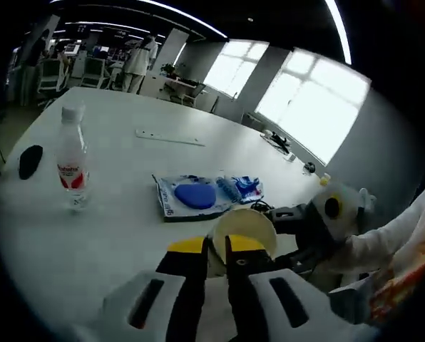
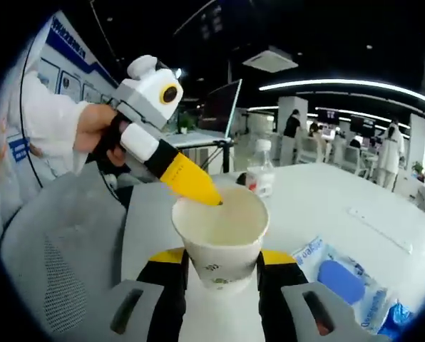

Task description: Arrange the tabletop items into an orderly group along one side of the table until the central work area is clear of visible clutter.

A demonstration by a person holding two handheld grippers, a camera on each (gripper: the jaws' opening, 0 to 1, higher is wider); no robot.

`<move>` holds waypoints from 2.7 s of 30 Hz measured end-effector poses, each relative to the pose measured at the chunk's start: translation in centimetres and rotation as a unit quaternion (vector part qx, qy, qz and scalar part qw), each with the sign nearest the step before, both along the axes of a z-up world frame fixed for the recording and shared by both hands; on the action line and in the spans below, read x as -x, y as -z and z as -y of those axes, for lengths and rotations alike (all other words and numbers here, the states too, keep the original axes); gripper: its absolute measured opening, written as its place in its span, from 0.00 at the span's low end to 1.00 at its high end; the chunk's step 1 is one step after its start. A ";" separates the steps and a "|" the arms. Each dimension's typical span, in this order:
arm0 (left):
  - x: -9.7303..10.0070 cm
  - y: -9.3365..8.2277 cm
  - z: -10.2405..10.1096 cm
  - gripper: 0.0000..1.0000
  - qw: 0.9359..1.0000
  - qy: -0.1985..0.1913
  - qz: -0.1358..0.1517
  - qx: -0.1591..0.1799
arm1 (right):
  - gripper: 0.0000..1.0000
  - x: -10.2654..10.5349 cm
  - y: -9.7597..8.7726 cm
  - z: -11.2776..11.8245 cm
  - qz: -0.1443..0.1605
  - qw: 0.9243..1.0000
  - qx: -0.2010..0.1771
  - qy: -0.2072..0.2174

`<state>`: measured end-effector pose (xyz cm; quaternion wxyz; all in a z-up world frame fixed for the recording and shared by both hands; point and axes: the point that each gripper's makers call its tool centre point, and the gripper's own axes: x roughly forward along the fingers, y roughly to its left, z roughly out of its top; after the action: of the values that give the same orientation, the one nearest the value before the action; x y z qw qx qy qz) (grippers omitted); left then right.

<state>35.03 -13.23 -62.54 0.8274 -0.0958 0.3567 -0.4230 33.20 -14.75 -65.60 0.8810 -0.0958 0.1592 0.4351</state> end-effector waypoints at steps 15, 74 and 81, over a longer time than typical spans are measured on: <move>-4.7 -0.5 -1.6 0.00 0.995 -0.094 -0.027 -0.021 | 0.44 0.9 0.0 3.6 -0.038 0.996 -0.045 0.070; -16.5 6.7 -1.3 0.00 0.965 -0.204 -0.039 -0.158 | 0.47 8.5 4.8 25.2 -0.121 0.897 -0.131 0.405; -16.5 6.8 -1.3 0.00 0.969 -0.193 -0.032 -0.154 | 0.47 8.2 5.0 24.6 -0.124 0.897 -0.135 0.401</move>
<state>51.52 -11.95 -69.37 0.8864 -0.0476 0.4184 -0.1923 25.00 -39.33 -70.59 0.9583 0.1505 0.2323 0.0704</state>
